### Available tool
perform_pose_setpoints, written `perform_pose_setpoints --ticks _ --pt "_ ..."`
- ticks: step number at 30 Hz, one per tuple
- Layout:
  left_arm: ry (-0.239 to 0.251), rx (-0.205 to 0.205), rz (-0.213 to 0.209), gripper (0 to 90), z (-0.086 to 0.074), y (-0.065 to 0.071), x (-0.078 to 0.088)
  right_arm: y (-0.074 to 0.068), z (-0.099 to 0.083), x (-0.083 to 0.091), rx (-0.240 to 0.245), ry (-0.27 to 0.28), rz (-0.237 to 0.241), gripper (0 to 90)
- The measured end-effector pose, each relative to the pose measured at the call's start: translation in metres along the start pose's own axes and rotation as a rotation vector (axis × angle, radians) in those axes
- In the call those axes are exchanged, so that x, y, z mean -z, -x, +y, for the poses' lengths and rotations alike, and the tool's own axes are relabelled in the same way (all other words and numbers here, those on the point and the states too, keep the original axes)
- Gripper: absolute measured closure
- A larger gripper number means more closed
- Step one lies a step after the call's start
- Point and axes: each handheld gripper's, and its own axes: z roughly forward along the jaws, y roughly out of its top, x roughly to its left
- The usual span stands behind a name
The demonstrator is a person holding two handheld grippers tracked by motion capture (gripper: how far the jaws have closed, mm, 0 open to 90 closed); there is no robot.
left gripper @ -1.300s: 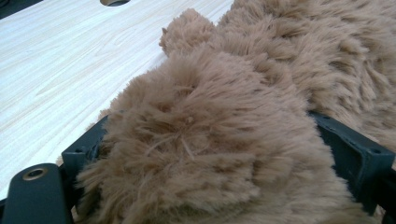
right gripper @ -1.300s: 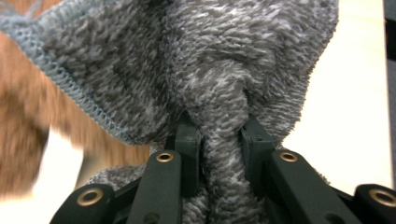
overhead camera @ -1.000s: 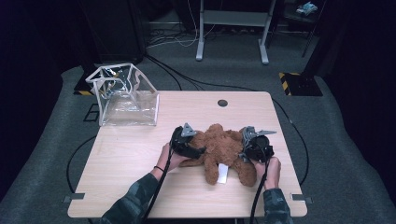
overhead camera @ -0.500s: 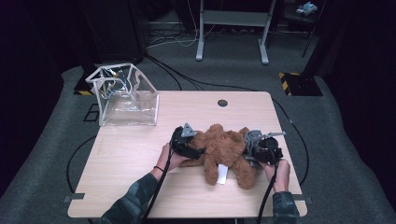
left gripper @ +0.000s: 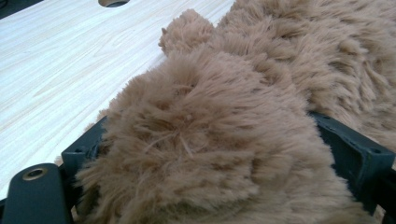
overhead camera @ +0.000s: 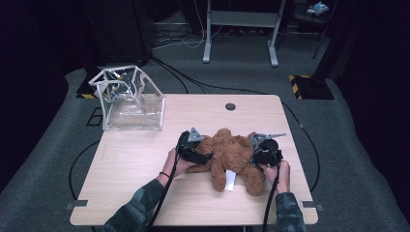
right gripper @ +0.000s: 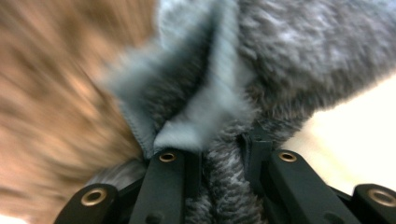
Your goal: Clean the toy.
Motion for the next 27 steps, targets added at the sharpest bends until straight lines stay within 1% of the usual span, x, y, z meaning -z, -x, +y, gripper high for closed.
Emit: perform_pose_setpoints --ticks 1,2,4,5,6,7,9,10,11,12,13,14,15,16,18,19,20,22,23,24,25,26,27 --pt "-0.004 -0.001 -0.004 12.6 0.0 0.0 0.0 0.0 -0.002 -0.003 0.008 -0.01 0.0 74.9" --pt "-0.001 0.002 -0.007 12.6 0.0 -0.001 0.0 0.001 -0.005 -0.007 0.011 -0.034 -0.007 75.0" --pt "0.002 0.002 -0.012 12.6 0.0 -0.001 0.0 0.002 -0.006 -0.01 0.033 -0.077 -0.022 75.0" --pt "0.001 0.003 -0.015 12.6 0.0 -0.001 0.0 0.003 -0.006 -0.01 0.034 -0.085 -0.018 75.0" --pt "0.002 0.003 -0.012 12.6 0.0 -0.001 0.0 0.003 -0.005 -0.009 0.032 -0.108 -0.031 74.8" --pt "0.003 0.005 -0.012 12.6 0.0 -0.001 0.0 0.004 -0.003 -0.007 0.062 -0.131 -0.053 74.7" --pt "0.003 0.008 -0.012 12.7 -0.001 -0.001 0.0 0.006 -0.002 -0.003 0.07 -0.146 -0.106 74.6" --pt "0.01 0.011 -0.013 12.6 -0.001 -0.001 0.0 0.01 -0.001 0.002 0.057 -0.123 -0.108 74.6" --pt "0.011 0.008 -0.014 12.7 -0.001 -0.002 0.0 0.014 0.0 0.007 0.041 -0.095 -0.092 74.6" --pt "0.007 0.002 -0.014 12.6 -0.001 -0.003 0.0 0.016 0.002 0.014 0.023 -0.065 -0.089 74.7" --pt "0.011 0.012 -0.025 12.6 -0.002 -0.003 0.0 0.018 0.004 0.018 0.01 -0.036 -0.091 74.7" --pt "0.013 0.013 -0.026 12.6 -0.002 -0.003 0.0 0.021 0.009 0.026 -0.002 0.009 -0.072 74.7" --pt "0.012 0.009 -0.026 12.7 -0.002 -0.003 0.0 0.022 0.013 0.03 -0.003 0.053 -0.06 74.7" --pt "0.012 0.008 -0.027 12.6 -0.002 -0.004 0.0 0.022 0.02 0.034 0.002 0.084 -0.058 74.7" --pt "0.012 0.007 -0.028 12.7 -0.002 -0.004 0.0 0.019 0.03 0.035 0.017 0.117 -0.06 74.7" --pt "0.02 0.009 -0.027 12.7 -0.002 -0.004 -0.001 0.017 0.036 0.033 0.029 0.126 -0.044 74.7" --pt "0.02 0.009 -0.028 12.7 -0.002 -0.004 -0.001 0.013 0.042 0.03 0.036 0.121 -0.028 74.7" --pt "0.019 0.008 -0.029 12.6 -0.002 -0.004 -0.001 0.006 0.053 0.015 0.068 0.078 -0.024 74.7" --pt "0.016 0.008 -0.03 12.7 -0.002 -0.004 0.0 0.005 0.055 0.009 0.073 0.061 -0.024 74.7" --pt "0.017 0.012 -0.032 12.6 -0.002 -0.004 0.0 0.005 0.057 0.0 0.073 0.037 -0.006 74.8" --pt "0.017 0.011 -0.033 12.7 -0.002 -0.004 0.0 0.005 0.057 -0.008 0.059 0.004 0.004 74.9" --pt "0.014 0.01 -0.033 12.6 -0.002 -0.004 0.0 0.008 0.057 -0.014 0.047 -0.006 0.024 75.1" --pt "0.015 0.011 -0.034 12.7 -0.002 -0.005 0.0 0.011 0.057 -0.017 0.031 -0.001 0.037 75.2"
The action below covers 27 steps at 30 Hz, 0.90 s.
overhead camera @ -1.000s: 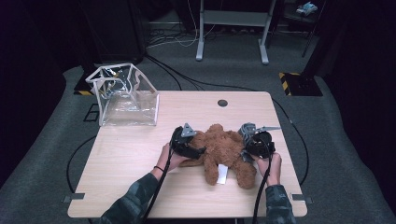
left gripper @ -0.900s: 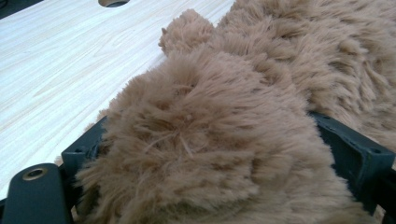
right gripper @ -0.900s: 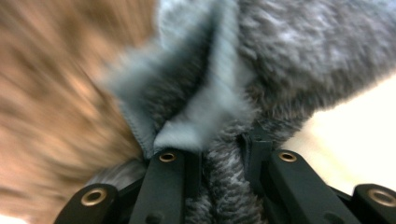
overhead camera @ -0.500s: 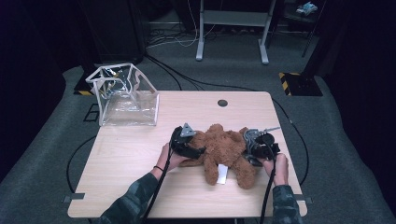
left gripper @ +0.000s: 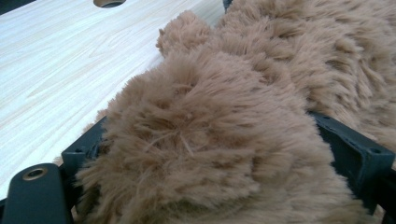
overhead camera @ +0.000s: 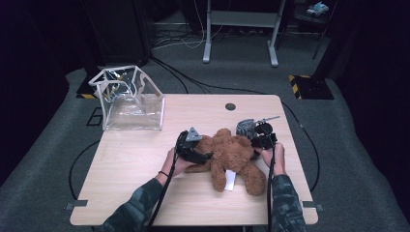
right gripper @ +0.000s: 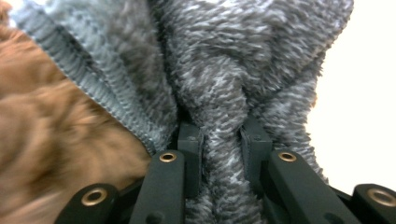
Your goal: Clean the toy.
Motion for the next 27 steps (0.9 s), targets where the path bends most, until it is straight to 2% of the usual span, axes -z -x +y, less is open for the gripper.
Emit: perform_pose_setpoints --ticks 1,4,6,7,10,11,12,14,15,16,18,19,20,21,22,23,24,25,27 --pt "-0.006 -0.004 -0.004 12.7 0.0 0.0 0.001 0.002 -0.001 -0.001 -0.018 0.004 -0.001 75.5" --pt "-0.001 -0.007 -0.001 12.7 0.0 0.0 0.0 0.004 -0.002 0.001 -0.024 -0.002 -0.027 75.9" --pt "-0.002 -0.009 0.0 12.7 0.0 0.001 0.0 0.005 -0.003 0.003 -0.03 -0.001 -0.052 76.1" --pt "-0.006 -0.014 0.001 12.7 0.0 0.0 0.0 0.007 -0.003 0.004 -0.04 0.001 -0.089 76.1" --pt "-0.002 -0.011 0.0 12.7 0.0 0.001 0.0 0.009 -0.003 0.006 -0.066 0.002 -0.114 76.2" --pt "0.001 -0.009 0.0 12.7 0.0 0.0 0.0 0.01 -0.003 0.006 -0.069 0.002 -0.144 76.2" --pt "-0.001 -0.01 0.001 12.7 0.0 0.0 0.0 0.013 -0.003 0.007 -0.092 -0.011 -0.235 76.1" --pt "-0.002 -0.009 0.002 12.6 0.0 0.0 0.0 0.017 -0.004 0.009 -0.098 -0.016 -0.267 76.0" --pt "-0.002 -0.009 0.001 12.6 0.0 0.0 0.0 0.019 -0.004 0.01 -0.1 -0.03 -0.316 75.9" --pt "0.0 -0.01 0.001 12.7 0.0 0.0 0.0 0.021 -0.005 0.012 -0.094 -0.027 -0.322 75.8" --pt "-0.003 -0.008 0.0 12.7 0.0 0.0 0.0 0.019 -0.006 0.021 -0.138 0.032 -0.246 75.7" --pt "-0.002 -0.007 0.0 12.7 0.0 0.0 0.0 0.018 -0.005 0.027 -0.132 0.081 -0.174 75.7" --pt "0.0 -0.006 0.0 12.6 0.0 0.0 0.0 0.013 -0.004 0.031 -0.131 0.105 -0.107 75.6" --pt "0.003 -0.004 0.0 12.7 -0.001 0.0 -0.001 0.008 -0.002 0.032 -0.113 0.113 -0.066 75.6" --pt "-0.001 -0.006 0.002 12.6 0.0 0.0 0.0 0.002 0.0 0.031 -0.076 0.104 -0.045 75.6" --pt "-0.003 -0.01 0.003 12.7 0.0 0.0 0.0 -0.003 0.002 0.026 -0.044 0.078 -0.05 75.6" --pt "-0.006 -0.01 0.006 12.6 0.0 0.0 0.0 -0.006 0.002 0.023 -0.03 0.045 -0.045 75.7" --pt "-0.006 -0.009 0.006 12.7 0.0 0.0 0.0 -0.009 0.001 0.01 -0.009 0.004 -0.037 75.9" --pt "-0.009 -0.007 0.004 12.6 -0.001 0.0 0.001 -0.01 -0.003 -0.002 0.016 -0.025 -0.059 76.4"
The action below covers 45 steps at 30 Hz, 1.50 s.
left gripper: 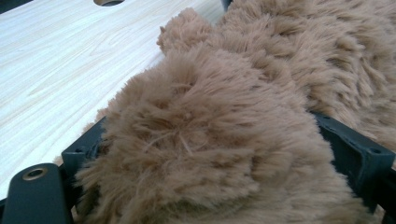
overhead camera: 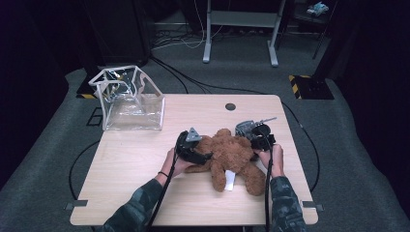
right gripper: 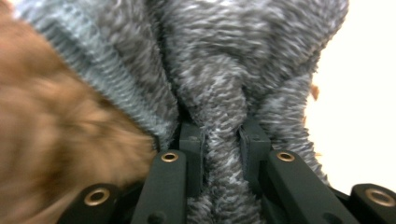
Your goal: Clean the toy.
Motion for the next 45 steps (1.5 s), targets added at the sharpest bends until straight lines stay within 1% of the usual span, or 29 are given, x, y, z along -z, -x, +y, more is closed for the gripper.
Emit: perform_pose_setpoints --ticks 2,4,7,8,9,10,11,12,13,16,17,18,19,20,21,23,24,25,26,28,30,33,36,39,41,42,43,44,45 --pt "-0.001 0.004 -0.001 12.6 0.0 0.0 0.0 0.004 -0.002 -0.001 -0.033 0.017 -0.004 76.5" --pt "-0.003 0.001 0.0 12.7 0.0 0.001 0.0 0.005 -0.003 0.0 -0.053 0.02 -0.036 76.6" --pt "-0.003 -0.008 0.001 12.7 0.0 0.001 0.0 0.006 -0.003 0.002 -0.048 0.02 -0.087 76.7" --pt "-0.006 -0.009 -0.001 12.7 0.0 0.001 0.0 0.007 -0.002 0.003 -0.046 0.017 -0.131 76.7" --pt "-0.006 -0.007 -0.003 12.7 0.0 0.001 0.0 0.008 -0.002 0.003 -0.046 0.016 -0.147 76.6" --pt "-0.004 -0.003 -0.002 12.6 0.0 0.001 0.0 0.008 -0.002 0.005 -0.065 0.004 -0.157 76.6" --pt "-0.006 -0.006 -0.002 12.6 0.0 0.001 0.0 0.009 -0.002 0.005 -0.056 0.005 -0.19 76.5" --pt "-0.006 -0.006 -0.001 12.6 0.0 0.001 0.0 0.01 -0.002 0.005 -0.039 -0.007 -0.253 76.4" --pt "-0.005 -0.005 -0.001 12.6 0.0 0.001 0.0 0.012 -0.002 0.006 -0.05 -0.022 -0.28 76.3" --pt "-0.001 -0.001 0.003 12.7 0.0 0.001 0.0 0.02 -0.004 0.008 -0.087 -0.035 -0.293 76.2" --pt "-0.001 0.0 0.002 12.6 0.0 0.001 0.0 0.021 -0.004 0.01 -0.093 -0.029 -0.276 76.1" --pt "0.001 0.002 0.0 12.7 0.0 0.0 0.0 0.021 -0.005 0.015 -0.109 -0.002 -0.242 76.0" --pt "0.001 0.002 0.0 12.7 0.0 0.0 0.0 0.021 -0.005 0.015 -0.109 -0.002 -0.242 76.0" --pt "-0.002 0.002 0.001 12.6 0.0 0.0 0.0 0.015 -0.003 0.028 -0.114 0.086 -0.12 76.0" --pt "0.001 0.001 0.002 12.6 0.0 0.0 0.0 0.01 -0.002 0.032 -0.127 0.092 -0.08 76.0" --pt "-0.002 -0.001 0.004 12.6 0.0 0.0 0.0 0.001 0.001 0.031 -0.064 0.09 -0.058 76.0" --pt "-0.001 -0.001 0.004 12.6 0.0 0.0 0.0 -0.008 0.001 0.027 -0.037 0.054 -0.077 76.1" --pt "-0.001 -0.001 0.004 12.6 0.0 0.0 0.0 -0.012 0.001 0.021 -0.003 0.034 -0.09 76.1" --pt "-0.001 -0.001 0.004 12.6 0.0 0.0 0.0 -0.013 0.0 0.015 0.007 0.017 -0.101 76.2" --pt "0.0 0.0 0.004 12.6 0.0 0.0 0.0 -0.008 -0.004 0.006 -0.007 0.005 -0.091 76.4" --pt "0.001 0.0 0.003 12.6 0.0 0.001 -0.001 -0.003 -0.007 0.004 -0.022 0.01 -0.1 76.4" --pt "-0.006 -0.008 -0.001 12.7 0.0 0.001 0.0 -0.001 -0.007 0.003 -0.008 0.01 -0.153 76.5" --pt "-0.006 -0.004 0.002 12.6 0.0 0.001 0.0 0.003 -0.007 0.005 -0.01 0.01 -0.202 76.4" --pt "-0.007 -0.001 0.0 12.6 0.0 0.001 0.0 0.008 -0.009 0.006 -0.035 -0.007 -0.276 76.4" --pt "-0.002 0.001 -0.001 12.7 0.0 0.001 0.0 0.016 -0.013 0.005 -0.059 -0.019 -0.304 76.4" --pt "-0.006 0.001 -0.005 12.6 0.0 0.0 0.001 0.022 -0.017 0.003 -0.072 -0.041 -0.326 76.4" --pt "0.0 0.0 -0.001 12.6 -0.001 -0.001 0.0 0.029 -0.023 0.001 -0.088 -0.06 -0.325 76.3" --pt "0.003 0.007 -0.002 12.6 -0.001 -0.001 0.0 0.034 -0.028 0.002 -0.104 -0.055 -0.313 76.3" --pt "0.002 0.011 -0.005 12.6 -0.001 -0.001 0.0 0.038 -0.032 0.004 -0.122 -0.042 -0.318 76.2"
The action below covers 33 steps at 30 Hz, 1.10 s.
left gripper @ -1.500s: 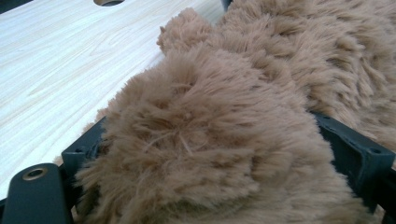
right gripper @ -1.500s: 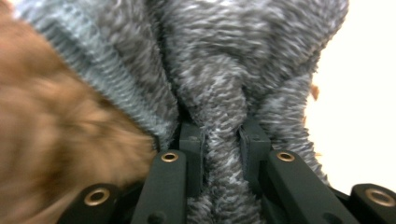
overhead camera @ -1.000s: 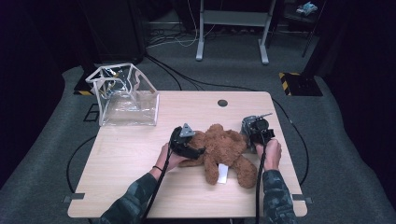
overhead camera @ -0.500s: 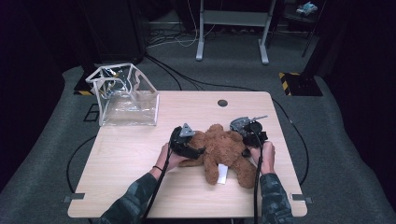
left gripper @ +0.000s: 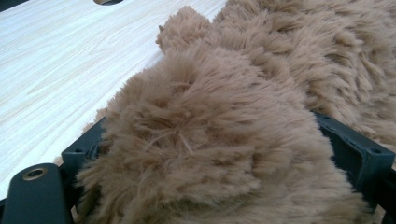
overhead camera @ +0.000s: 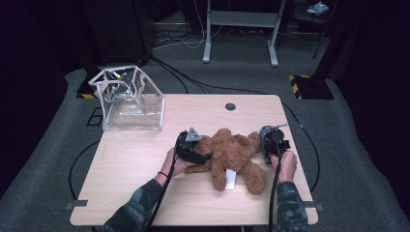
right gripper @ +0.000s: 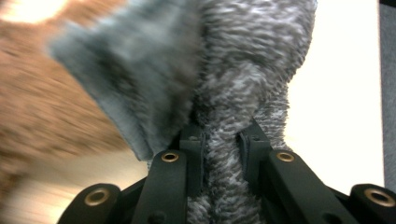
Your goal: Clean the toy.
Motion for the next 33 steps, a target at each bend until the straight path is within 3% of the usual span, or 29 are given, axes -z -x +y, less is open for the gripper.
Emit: perform_pose_setpoints --ticks 3,5,7,10,13,23,28,29,33 --pt "0.004 -0.01 0.015 12.3 0.001 0.001 0.001 0.01 -0.006 0.011 -0.063 0.047 0.045 75.8" --pt "0.02 -0.012 0.034 11.6 0.002 0.003 0.003 0.013 -0.008 0.024 -0.077 0.079 0.068 75.6" --pt "0.026 -0.024 0.049 11.4 0.005 0.004 0.007 0.014 -0.011 0.036 -0.067 0.109 0.078 75.3" --pt "0.057 -0.008 0.064 11.6 0.008 0.009 0.016 0.014 -0.017 0.051 -0.049 0.144 0.106 74.8" --pt "0.058 -0.003 0.067 11.7 0.009 0.012 0.023 0.012 -0.023 0.06 -0.05 0.145 0.115 74.4" --pt "0.097 0.014 0.093 11.1 0.01 0.033 0.054 0.01 -0.043 0.066 -0.053 0.148 0.134 74.2" --pt "0.105 0.018 0.094 9.7 0.008 0.05 0.06 0.011 -0.049 0.067 -0.064 0.142 0.132 73.9" --pt "0.102 0.02 0.085 9.7 0.004 0.062 0.061 0.011 -0.05 0.066 -0.053 0.141 0.134 73.8" --pt "0.094 0.012 0.079 10.0 -0.003 0.08 0.058 0.01 -0.055 0.063 -0.062 0.124 0.136 73.7"
